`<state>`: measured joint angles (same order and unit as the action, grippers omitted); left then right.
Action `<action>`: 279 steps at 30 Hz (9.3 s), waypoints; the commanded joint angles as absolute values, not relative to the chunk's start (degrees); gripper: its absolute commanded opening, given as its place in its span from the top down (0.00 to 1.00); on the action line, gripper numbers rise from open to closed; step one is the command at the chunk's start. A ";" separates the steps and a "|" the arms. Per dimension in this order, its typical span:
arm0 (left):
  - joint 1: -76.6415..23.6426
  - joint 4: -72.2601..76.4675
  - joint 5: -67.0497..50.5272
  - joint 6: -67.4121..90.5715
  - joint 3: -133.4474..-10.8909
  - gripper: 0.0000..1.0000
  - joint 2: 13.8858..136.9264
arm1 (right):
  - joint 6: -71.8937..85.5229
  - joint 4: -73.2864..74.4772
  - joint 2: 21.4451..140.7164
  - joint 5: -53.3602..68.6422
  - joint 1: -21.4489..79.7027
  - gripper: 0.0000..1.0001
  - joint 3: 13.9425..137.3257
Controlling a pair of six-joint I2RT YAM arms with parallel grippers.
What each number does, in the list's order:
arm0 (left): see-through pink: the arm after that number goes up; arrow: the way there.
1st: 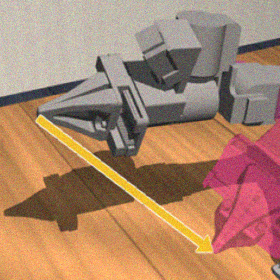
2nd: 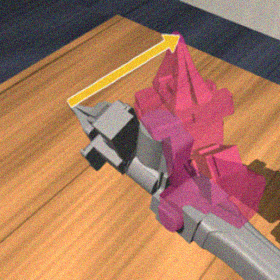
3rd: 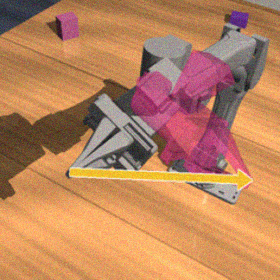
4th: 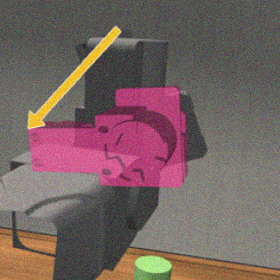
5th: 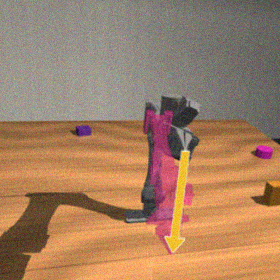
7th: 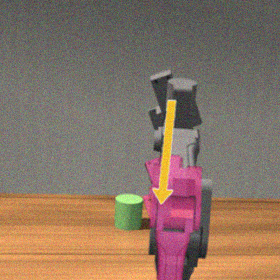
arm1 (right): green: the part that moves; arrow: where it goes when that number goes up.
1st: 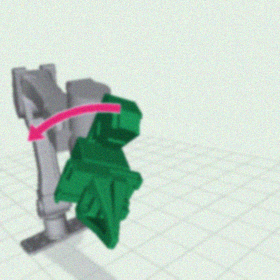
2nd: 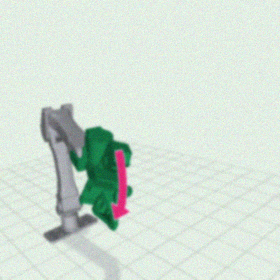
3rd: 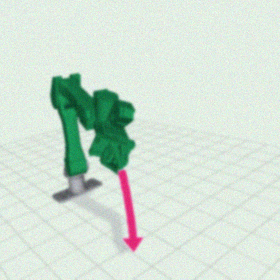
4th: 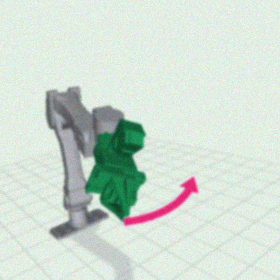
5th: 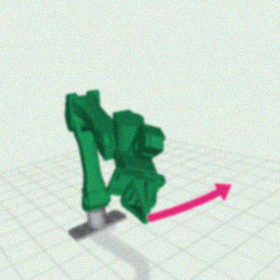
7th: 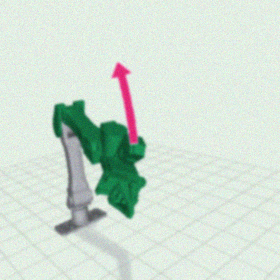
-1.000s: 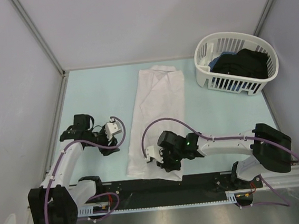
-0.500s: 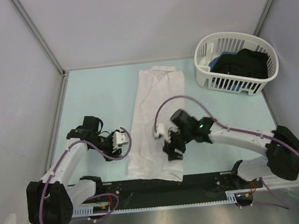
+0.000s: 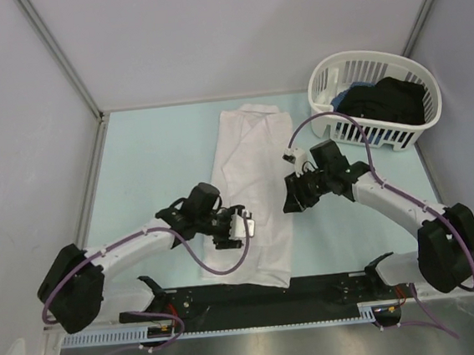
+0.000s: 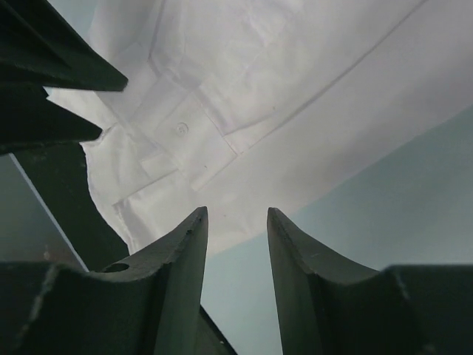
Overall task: Fold and stack the long sleeve shirts
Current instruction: Fold the shirt
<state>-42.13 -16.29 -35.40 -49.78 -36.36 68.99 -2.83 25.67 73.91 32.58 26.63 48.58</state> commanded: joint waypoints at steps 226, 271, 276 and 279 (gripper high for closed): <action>-5.89 -27.78 -49.92 -7.65 -64.51 0.21 105.47 | 17.31 6.42 95.10 45.00 14.06 0.15 54.06; -6.32 -31.47 -58.26 -10.30 -61.70 0.02 90.01 | 16.24 27.02 86.68 47.36 10.81 0.17 59.85; -15.97 -16.92 -63.28 8.28 -58.03 0.01 88.50 | 30.73 11.19 87.62 51.76 18.17 0.00 57.40; -20.28 -2.67 -63.02 17.89 -55.99 0.01 91.75 | 38.29 -1.38 92.80 53.17 20.12 0.02 53.27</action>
<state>-14.37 -20.58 -58.89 1.74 -59.09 88.55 25.47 13.58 86.96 49.04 16.86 57.49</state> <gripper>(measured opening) 0.993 0.993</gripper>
